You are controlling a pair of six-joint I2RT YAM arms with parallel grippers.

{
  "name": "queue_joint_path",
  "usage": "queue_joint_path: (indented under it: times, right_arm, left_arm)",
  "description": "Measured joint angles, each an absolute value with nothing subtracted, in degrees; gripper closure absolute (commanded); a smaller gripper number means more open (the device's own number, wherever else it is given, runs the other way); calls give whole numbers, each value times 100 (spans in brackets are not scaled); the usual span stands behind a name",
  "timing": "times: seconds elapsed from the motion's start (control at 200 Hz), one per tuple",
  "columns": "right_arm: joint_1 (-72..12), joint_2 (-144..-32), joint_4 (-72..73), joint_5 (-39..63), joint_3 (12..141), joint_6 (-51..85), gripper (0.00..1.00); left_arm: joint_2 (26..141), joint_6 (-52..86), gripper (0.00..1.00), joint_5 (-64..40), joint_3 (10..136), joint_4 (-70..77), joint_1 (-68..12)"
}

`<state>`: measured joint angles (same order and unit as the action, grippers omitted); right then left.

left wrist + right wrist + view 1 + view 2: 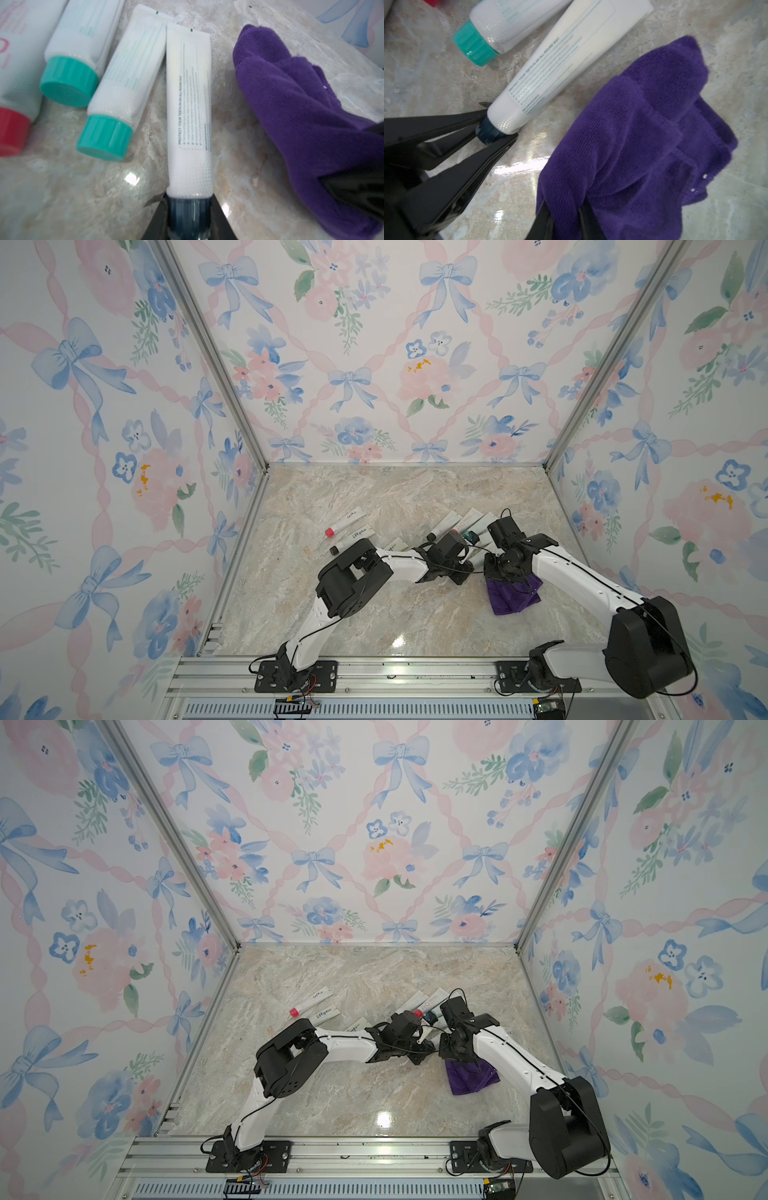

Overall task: Wipe the surface of the toothpaste tube
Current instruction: Move the toothpaste to the center of the board.

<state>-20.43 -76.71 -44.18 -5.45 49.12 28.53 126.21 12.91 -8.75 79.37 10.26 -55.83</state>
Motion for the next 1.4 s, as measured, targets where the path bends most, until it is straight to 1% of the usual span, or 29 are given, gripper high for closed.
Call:
queue_joint_path:
  times: [0.43,0.59,0.765,0.905,1.085,1.255,1.4]
  right_arm:
    - [-2082,-7671,-4416,-567,4912,2853,80]
    - [-2102,-7671,-4416,-569,4912,2853,80]
    - [-2217,-7671,-4416,-567,4912,2853,80]
    - [-2259,-7671,-4416,-567,4912,2853,80]
    - [-2274,-7671,-4412,-565,4912,2851,80]
    - [-2333,-7677,-4397,-565,4912,2851,80]
    - [-2353,-7688,-4392,-565,4912,2851,80]
  left_arm:
    - [13008,1317,72,-797,8582,836,-5424]
    - [13015,1267,62,-773,8608,779,-5332]
    - [12805,1293,45,-799,8370,740,-5297]
    - [12151,1365,38,-930,7640,502,-5295]
    - [10722,1533,33,-845,6429,285,-5299]
    - [9216,1811,27,-211,5297,285,-5262]
    - [8517,2115,25,471,4611,156,-5019]
